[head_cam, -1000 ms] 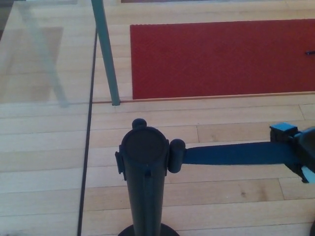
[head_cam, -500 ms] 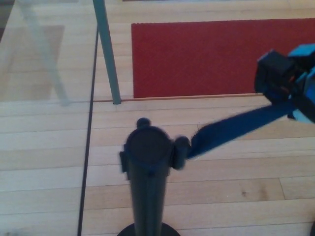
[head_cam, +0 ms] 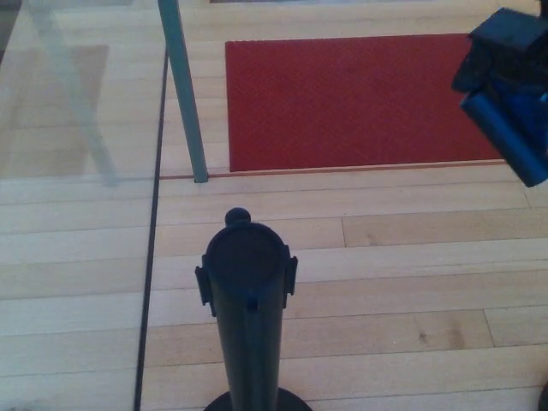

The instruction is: The robot walks towards a pair of stanchion kept in front of it and uses the right hand to grab on the strap of the right stanchion that is being connected to the left stanchion. After removing it from the stanchion on the left, it releases the strap and lets it retract back to the stanchion on the right.

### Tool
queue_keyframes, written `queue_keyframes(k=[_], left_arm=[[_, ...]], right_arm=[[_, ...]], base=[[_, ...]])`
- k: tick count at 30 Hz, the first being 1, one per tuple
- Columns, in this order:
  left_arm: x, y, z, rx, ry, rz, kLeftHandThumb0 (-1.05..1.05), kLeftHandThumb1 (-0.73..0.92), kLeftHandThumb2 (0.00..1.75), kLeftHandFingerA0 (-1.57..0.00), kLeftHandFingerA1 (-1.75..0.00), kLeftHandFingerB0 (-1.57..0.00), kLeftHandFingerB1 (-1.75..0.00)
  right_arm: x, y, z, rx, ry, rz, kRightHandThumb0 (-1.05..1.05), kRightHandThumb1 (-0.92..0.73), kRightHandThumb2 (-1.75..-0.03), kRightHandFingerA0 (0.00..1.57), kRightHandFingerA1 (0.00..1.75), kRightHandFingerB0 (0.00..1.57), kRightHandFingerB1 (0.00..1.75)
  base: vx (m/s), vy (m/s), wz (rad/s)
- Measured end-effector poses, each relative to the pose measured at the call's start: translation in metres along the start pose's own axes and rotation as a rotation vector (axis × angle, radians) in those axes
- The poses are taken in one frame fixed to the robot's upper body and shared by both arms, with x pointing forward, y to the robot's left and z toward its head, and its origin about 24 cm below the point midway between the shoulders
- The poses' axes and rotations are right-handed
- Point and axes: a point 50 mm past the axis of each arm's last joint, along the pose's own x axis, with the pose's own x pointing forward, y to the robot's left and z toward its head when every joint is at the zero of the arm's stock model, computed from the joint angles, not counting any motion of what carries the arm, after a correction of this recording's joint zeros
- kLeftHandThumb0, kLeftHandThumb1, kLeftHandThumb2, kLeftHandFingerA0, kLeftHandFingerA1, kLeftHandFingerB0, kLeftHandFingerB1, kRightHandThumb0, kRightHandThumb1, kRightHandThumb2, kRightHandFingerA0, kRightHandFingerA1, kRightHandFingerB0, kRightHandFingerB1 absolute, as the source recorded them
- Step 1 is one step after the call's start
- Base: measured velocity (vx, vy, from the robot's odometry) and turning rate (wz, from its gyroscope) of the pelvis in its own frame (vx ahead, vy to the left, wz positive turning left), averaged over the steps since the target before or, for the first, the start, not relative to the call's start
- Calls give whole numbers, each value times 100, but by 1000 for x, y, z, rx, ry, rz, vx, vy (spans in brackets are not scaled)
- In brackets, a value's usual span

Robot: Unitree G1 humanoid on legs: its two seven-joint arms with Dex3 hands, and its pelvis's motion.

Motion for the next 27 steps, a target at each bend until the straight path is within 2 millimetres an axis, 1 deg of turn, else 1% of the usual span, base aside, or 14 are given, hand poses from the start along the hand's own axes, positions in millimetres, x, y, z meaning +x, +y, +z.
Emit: queue_keyframes(k=[7,8,11,14,15,16,17,19,20,21,22,23,24,27], left_arm=[[-2,0,-5,-5,16,1,-42,-26,174,-157,-110,-143,-98],[-2,0,-5,-5,16,0,-38,-29,172,-157,-109,-140,-102],[-2,0,-4,-5,13,-1,-42,-26,170,-157,-108,-143,-101],[-2,-1,-6,-6,15,-2,-36,-31,173,-157,-114,-150,-98],[-2,-1,-6,-6,16,-2,-41,-25,170,-157,-116,-149,-96],[-3,-1,-7,-7,18,-1,-41,-25,170,-157,-116,-149,-96],[-3,-1,-7,-7,18,-1,-33,-27,175,-157,-111,-144,-101],[-3,0,-8,-7,21,1,-33,-27,175,-157,-111,-144,-101],[-3,0,-8,-7,21,2,-38,-26,174,-157,-113,-145,-100],[-3,0,-8,-7,21,1,-38,-26,174,-157,-113,-145,-100],[-3,0,-8,-7,19,1,-40,-25,172,-157,-111,-144,-102],[-3,0,-8,-7,19,1,-40,-25,172,-157,-111,-144,-102],[-3,-1,-8,-8,20,0,-40,-25,172,-157,-111,-144,-102],[-3,-1,-8,-9,20,0,-40,-24,175,-157,-111,-147,-99]], right_arm=[[-1,-16,-7,0,42,28,-22,-49,-113,117,126,101,104],[-3,-17,-8,-2,49,36,-22,-47,-118,110,146,102,119],[-15,-21,-17,-12,96,83,-22,-47,-120,109,145,101,120],[-43,-22,-36,-32,196,201,-11,-44,-119,105,150,98,118],[-49,-22,-40,-36,215,226,-16,-56,-96,100,145,94,113],[-67,-19,-52,-44,277,298,-16,-56,-96,100,145,94,113],[-72,-19,-55,-45,294,320,-9,-61,-79,96,133,95,97],[-101,-15,-72,-58,390,437,-9,-61,-79,96,133,95,97],[-109,-14,-76,-61,413,467,-16,-71,-69,88,125,88,85],[-115,-14,-79,-63,432,492,-16,-71,-69,88,125,88,85],[-137,-11,-89,-70,500,583,-14,-66,-64,81,139,89,89],[-137,-11,-89,-70,500,583,-14,-66,-64,81,139,89,89],[-161,-11,-97,-77,568,675,-14,-66,-64,81,139,89,89],[-196,-12,-107,-83,675,806,-19,-68,-62,79,131,87,77]], base=[[0,0,0],[0,0,0],[0,0,0],[0,0,0],[0,0,0],[0,0,0],[0,0,0],[0,0,0],[0,0,0],[0,0,0],[0,0,0],[0,0,0],[0,0,0],[0,0,0]])
